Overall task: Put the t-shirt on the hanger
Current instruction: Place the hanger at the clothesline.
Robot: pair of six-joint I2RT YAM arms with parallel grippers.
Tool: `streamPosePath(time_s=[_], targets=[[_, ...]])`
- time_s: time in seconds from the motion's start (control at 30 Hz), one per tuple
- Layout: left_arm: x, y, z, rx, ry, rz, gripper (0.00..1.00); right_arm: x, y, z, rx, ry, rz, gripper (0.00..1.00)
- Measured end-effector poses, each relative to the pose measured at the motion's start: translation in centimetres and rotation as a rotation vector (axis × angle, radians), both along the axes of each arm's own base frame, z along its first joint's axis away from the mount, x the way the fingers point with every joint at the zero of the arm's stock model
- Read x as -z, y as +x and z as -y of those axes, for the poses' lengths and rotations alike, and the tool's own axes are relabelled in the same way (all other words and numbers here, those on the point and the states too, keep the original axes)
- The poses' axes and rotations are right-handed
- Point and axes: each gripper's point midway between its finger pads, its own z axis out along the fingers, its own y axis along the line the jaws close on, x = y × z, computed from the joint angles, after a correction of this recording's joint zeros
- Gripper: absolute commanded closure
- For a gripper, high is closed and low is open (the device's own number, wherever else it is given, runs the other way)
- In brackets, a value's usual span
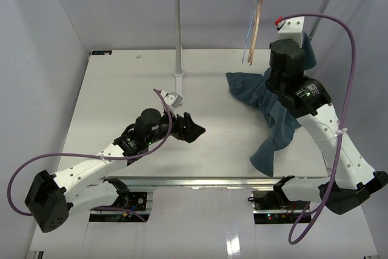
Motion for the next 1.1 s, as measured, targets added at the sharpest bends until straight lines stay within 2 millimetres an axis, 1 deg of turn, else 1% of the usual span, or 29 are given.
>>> streamPosePath(time_s=[0.07,0.17,0.27,0.4,0.5,0.6,0.77,0.9,0.97,1.1], targets=[[1.2,-0.2,0.1,0.009,0.025,-0.008,0.02,-1.2,0.4,0.2,-0.004,0.008,0.041,0.92],[2.5,-0.7,0.1,0.022,0.048,-0.01,0.02,-1.8,1.2,0.3,-0.014,0.01,0.064,0.92],[3.7,-1.4,0.1,0.037,0.057,-0.003,0.02,-1.3,2.9,0.1,-0.03,0.009,0.058,0.92],[5.2,-2.4,-0.6,0.047,0.067,0.004,0.02,0.4,6.1,0.0,-0.04,0.002,0.032,0.92],[5.3,-2.5,-0.9,0.044,0.065,0.021,0.02,1.4,8.6,0.4,-0.047,0.007,0.01,0.92],[5.0,-2.5,-0.8,0.047,0.059,0.036,0.02,1.4,10.6,1.0,-0.042,0.02,0.011,0.92],[5.0,-2.6,-0.7,0.051,0.059,0.038,0.02,0.6,12.7,3.1,-0.076,0.104,0.052,0.92],[5.3,-2.9,-0.5,0.067,0.062,0.031,0.02,-0.6,14.5,4.7,-0.098,0.146,0.09,0.92],[5.4,-3.1,-0.3,0.078,0.064,0.026,0.02,-1.0,15.4,5.2,-0.118,0.162,0.105,0.92],[5.4,-3.5,-0.1,0.097,0.059,0.021,0.02,-0.3,16.8,5.3,-0.207,0.218,0.098,0.92]])
